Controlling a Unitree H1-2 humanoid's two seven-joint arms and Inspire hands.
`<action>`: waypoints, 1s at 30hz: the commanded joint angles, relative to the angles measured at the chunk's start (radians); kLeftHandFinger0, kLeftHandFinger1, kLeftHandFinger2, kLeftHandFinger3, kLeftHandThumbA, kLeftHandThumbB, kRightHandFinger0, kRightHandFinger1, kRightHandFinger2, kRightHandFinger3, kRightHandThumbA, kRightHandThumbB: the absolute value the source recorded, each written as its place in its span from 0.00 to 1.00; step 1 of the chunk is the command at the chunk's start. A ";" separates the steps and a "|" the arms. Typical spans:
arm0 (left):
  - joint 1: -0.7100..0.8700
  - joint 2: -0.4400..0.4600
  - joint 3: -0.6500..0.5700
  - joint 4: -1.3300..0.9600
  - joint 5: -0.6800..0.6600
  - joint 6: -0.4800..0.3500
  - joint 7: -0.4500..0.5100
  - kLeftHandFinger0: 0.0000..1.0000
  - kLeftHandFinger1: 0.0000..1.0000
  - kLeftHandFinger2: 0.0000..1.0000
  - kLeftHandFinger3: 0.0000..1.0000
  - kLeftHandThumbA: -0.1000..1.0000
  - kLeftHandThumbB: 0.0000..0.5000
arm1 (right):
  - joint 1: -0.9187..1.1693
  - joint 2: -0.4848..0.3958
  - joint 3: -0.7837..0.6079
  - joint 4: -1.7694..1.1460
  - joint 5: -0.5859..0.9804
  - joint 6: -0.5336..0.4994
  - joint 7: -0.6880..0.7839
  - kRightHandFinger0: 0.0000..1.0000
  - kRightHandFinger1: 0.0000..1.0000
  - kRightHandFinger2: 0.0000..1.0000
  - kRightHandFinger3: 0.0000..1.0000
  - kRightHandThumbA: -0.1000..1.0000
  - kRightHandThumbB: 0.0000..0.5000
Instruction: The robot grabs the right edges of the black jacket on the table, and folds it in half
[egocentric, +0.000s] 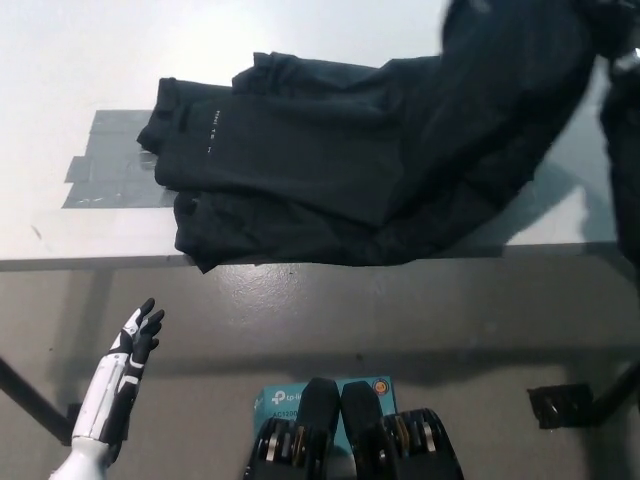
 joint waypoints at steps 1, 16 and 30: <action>-0.008 0.011 0.008 -0.022 -0.006 -0.016 0.000 1.00 1.00 1.00 1.00 1.00 0.17 | -0.173 -0.009 0.204 -0.002 -0.273 -0.106 0.113 0.00 0.38 0.64 0.54 0.00 0.27; -0.014 0.005 0.002 -0.044 0.008 0.002 0.005 1.00 1.00 1.00 1.00 1.00 0.16 | -0.359 0.263 0.578 0.317 -0.538 -0.257 0.069 0.00 0.46 0.82 0.84 0.00 0.37; -0.031 0.014 -0.004 -0.054 0.045 0.033 0.006 1.00 1.00 1.00 1.00 1.00 0.21 | -0.369 0.279 0.618 0.326 -0.579 -0.061 0.322 1.00 1.00 1.00 1.00 0.55 0.70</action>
